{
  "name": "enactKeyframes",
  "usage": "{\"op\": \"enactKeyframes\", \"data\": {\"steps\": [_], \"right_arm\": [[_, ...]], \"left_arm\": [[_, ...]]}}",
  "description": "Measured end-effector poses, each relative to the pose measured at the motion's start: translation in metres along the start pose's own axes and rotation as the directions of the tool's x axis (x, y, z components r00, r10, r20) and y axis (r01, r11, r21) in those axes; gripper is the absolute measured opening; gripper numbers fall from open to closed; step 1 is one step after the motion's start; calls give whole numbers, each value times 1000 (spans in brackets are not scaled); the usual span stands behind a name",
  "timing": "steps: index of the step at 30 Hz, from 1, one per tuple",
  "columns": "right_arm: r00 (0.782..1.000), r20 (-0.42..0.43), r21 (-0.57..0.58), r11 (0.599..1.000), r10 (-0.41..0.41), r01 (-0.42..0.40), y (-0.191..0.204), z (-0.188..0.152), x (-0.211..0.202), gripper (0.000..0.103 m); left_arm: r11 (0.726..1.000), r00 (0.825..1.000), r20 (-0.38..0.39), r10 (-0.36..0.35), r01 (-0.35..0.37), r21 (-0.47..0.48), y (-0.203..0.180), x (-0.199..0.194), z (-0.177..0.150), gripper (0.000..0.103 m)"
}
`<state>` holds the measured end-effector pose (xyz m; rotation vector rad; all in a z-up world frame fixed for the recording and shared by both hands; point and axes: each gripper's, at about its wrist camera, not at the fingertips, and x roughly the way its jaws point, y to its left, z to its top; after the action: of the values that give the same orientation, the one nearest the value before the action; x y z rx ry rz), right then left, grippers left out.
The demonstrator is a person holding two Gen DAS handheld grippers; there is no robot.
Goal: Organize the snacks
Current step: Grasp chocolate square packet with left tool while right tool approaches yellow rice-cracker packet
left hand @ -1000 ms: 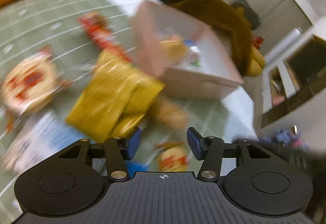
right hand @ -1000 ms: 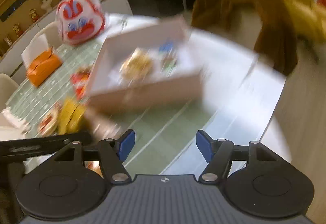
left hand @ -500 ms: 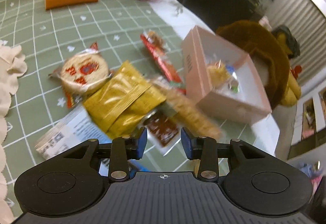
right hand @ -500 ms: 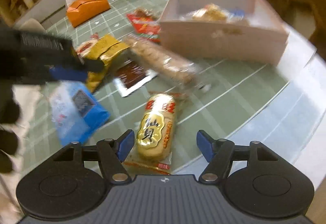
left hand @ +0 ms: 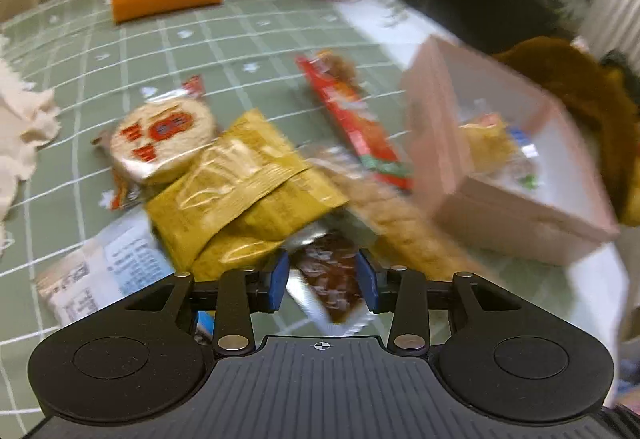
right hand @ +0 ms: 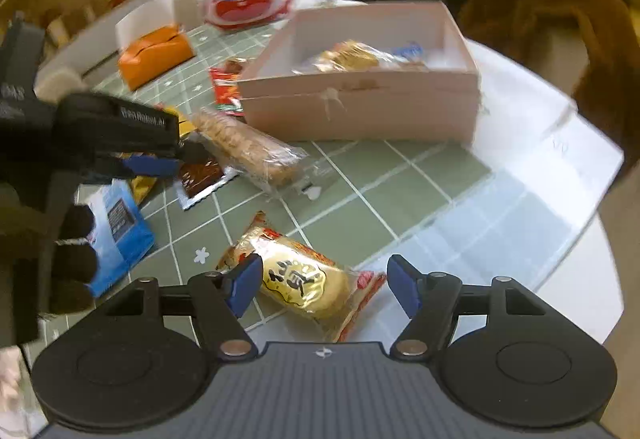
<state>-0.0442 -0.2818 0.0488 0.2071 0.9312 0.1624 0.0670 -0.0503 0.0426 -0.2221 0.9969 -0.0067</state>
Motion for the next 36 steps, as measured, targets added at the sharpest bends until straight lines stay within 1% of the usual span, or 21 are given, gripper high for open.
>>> {"op": "enactKeyframes", "data": {"steps": [2, 5, 6, 8, 9, 10, 12, 14, 15, 16, 18, 20, 22, 25, 28, 29, 31, 34, 36], "right_arm": [[1000, 10, 3, 1000, -2, 2, 0, -2, 0, 69], [1000, 17, -12, 1000, -22, 22, -1, -1, 1, 69], [999, 9, -11, 999, -37, 37, -2, 0, 3, 69], [999, 5, -1, 999, -37, 37, -5, 2, 2, 70], [999, 5, -4, 999, -34, 34, -6, 3, 2, 70], [999, 8, -14, 999, -33, 33, -6, 4, 2, 70], [1000, 3, -47, 999, -23, 23, -3, 5, 3, 71], [1000, -10, -76, 997, -14, 13, 1, 4, 6, 72], [1000, -10, -92, 996, -13, 12, 4, 2, 6, 73], [1000, -5, -101, 995, -14, 14, 5, 2, 7, 75], [1000, -1, -114, 993, -24, 24, 9, -1, 8, 77], [1000, 5, -106, 994, -29, 30, 10, -2, 8, 79], [1000, 5, -99, 995, -30, 31, 9, -2, 8, 80], [999, 3, -77, 996, -35, 35, 6, -4, 9, 83], [999, -13, -59, 998, -36, 35, 5, -7, 13, 88], [999, -5, -71, 996, -45, 44, 7, -8, 14, 88], [996, 2, -115, 990, -86, 86, 16, -13, 17, 88], [990, 17, -177, 974, -141, 142, 28, -20, 21, 89], [990, 27, -177, 974, -140, 142, 30, -23, 21, 89]], "left_arm": [[999, 1000, 18, 17, -18, 30, -5, 1, -2, 43], [993, 999, 40, 28, -33, 116, -16, 3, -7, 44], [992, 999, 42, 15, -21, 127, -16, 4, -8, 44], [988, 999, 36, -29, 23, 154, -13, 2, -11, 44], [982, 997, 34, -63, 56, 182, -11, 1, -15, 44], [974, 995, 31, -93, 85, 208, -9, -2, -20, 45], [949, 987, 22, -158, 145, 280, -4, -8, -31, 45], [932, 983, 4, -184, 173, 319, 1, -15, -40, 46], [928, 983, -3, -185, 176, 327, 4, -18, -42, 46], [931, 983, -7, -184, 177, 319, 7, -19, -43, 46], [944, 981, -24, -193, 193, 267, 11, -19, -39, 46], [960, 977, -50, -209, 214, 180, 15, -15, -29, 45], [966, 969, -72, -236, 242, 90, 18, -12, -21, 45], [973, 969, -88, -230, 232, 11, 15, -4, -11, 45], [981, 976, -103, -194, 196, 9, 3, -2, -5, 49], [982, 977, -107, -185, 188, 16, -1, -1, -3, 49], [984, 980, -112, -167, 172, 40, -10, 3, 0, 51], [986, 985, -110, -129, 140, 95, -23, 6, 1, 56], [983, 989, -97, -113, 125, 135, -29, 8, 0, 57]]}}
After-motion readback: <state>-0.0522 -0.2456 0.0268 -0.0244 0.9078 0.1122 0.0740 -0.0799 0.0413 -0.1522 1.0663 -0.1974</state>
